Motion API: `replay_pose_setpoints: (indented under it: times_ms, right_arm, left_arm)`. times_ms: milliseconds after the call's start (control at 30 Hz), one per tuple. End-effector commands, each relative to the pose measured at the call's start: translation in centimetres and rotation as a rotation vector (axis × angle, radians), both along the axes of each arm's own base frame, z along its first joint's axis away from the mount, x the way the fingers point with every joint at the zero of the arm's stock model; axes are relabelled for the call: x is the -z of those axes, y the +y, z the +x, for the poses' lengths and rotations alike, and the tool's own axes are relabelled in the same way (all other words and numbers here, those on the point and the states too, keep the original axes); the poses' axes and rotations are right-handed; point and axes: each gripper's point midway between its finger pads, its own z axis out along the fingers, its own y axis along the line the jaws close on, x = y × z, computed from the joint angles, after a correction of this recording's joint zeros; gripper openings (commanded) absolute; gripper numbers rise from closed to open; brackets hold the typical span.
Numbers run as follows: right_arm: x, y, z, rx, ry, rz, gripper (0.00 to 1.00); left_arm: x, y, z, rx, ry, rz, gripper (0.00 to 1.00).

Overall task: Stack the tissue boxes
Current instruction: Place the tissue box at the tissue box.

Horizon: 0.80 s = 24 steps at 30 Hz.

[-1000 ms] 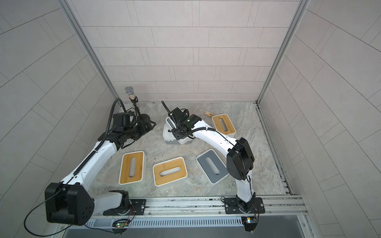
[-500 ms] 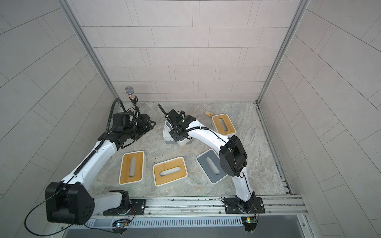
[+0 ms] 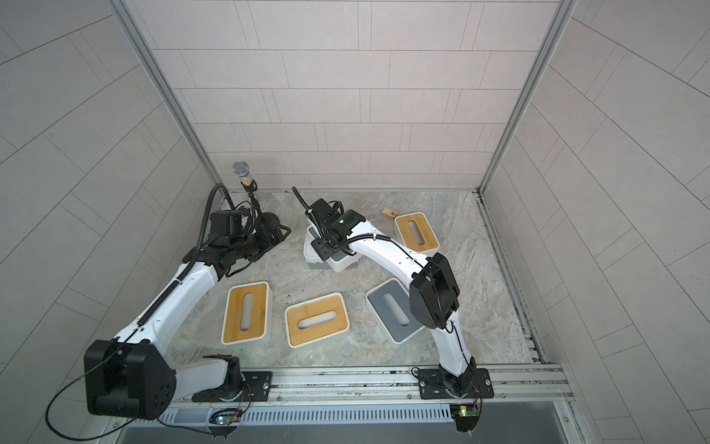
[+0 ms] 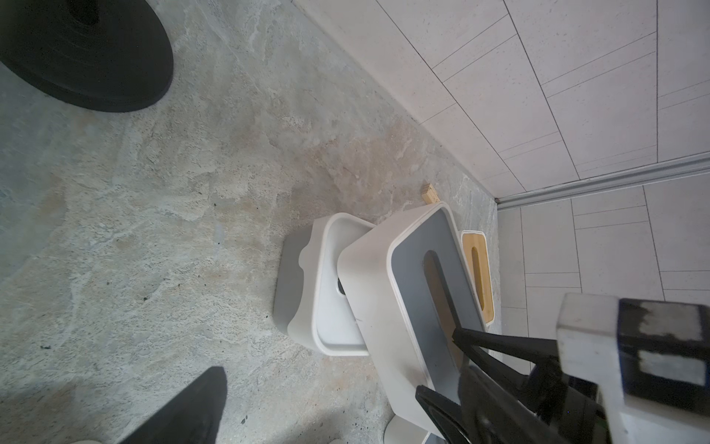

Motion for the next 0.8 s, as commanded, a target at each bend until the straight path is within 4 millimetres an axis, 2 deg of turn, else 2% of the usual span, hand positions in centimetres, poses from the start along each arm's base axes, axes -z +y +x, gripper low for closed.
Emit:
replay_pose_setpoints:
  times_ms: [0,133,333,467,600,767]
  right_arm:
    - [-2.1,-0.6,-1.2,-0.011,-0.005,0.010,0.67]
    - [-3.5,-1.3,-2.3,0.005,-0.005,0.044,0.72]
    - [-4.9,-3.5,-4.0,0.084,-0.013,0.109,0.79]
    - [-5.4,-5.3,-5.1,0.153,-0.015,0.189,0.83]
    - [-5.0,-6.8,-6.0,0.243,0.006,0.343,0.86]
    - [-4.0,-8.6,-6.3,0.332,0.031,0.534,0.89]
  left_arm:
    - [-0.2,0.3,0.0,-0.004,-0.020,0.008,1.00]
    - [-0.7,0.3,0.1,-0.001,-0.037,0.018,1.00]
    - [-2.4,-0.2,0.1,0.014,-0.090,0.058,1.00]
    - [-2.4,-1.1,0.1,0.016,-0.099,0.113,1.00]
    - [-2.3,-2.7,1.2,0.025,-0.122,0.105,1.00]
    - [-2.2,-4.3,3.4,0.055,-0.146,0.173,1.00]
